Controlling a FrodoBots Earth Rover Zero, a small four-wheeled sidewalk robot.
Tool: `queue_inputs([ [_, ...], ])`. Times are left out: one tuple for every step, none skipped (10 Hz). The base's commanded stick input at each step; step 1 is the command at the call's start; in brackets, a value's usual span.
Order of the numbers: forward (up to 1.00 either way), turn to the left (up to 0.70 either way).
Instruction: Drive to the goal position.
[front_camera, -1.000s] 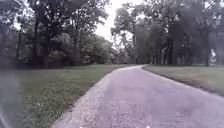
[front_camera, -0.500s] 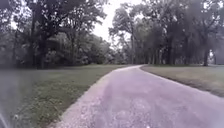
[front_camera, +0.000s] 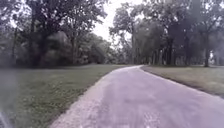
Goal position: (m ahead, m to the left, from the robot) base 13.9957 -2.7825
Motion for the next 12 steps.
queue_inputs([
  [0.7,0.0],
  [0.7,0.0],
  [0.7,0.0],
  [0.7,0.0],
  [0.7,0.0],
  [0.7,0.0],
  [0.7,-0.01],
  [0.7,-0.08],
  [0.7,-0.13],
  [0.7,-0.13],
  [0.7,-0.13],
  [0.7,-0.13],
])
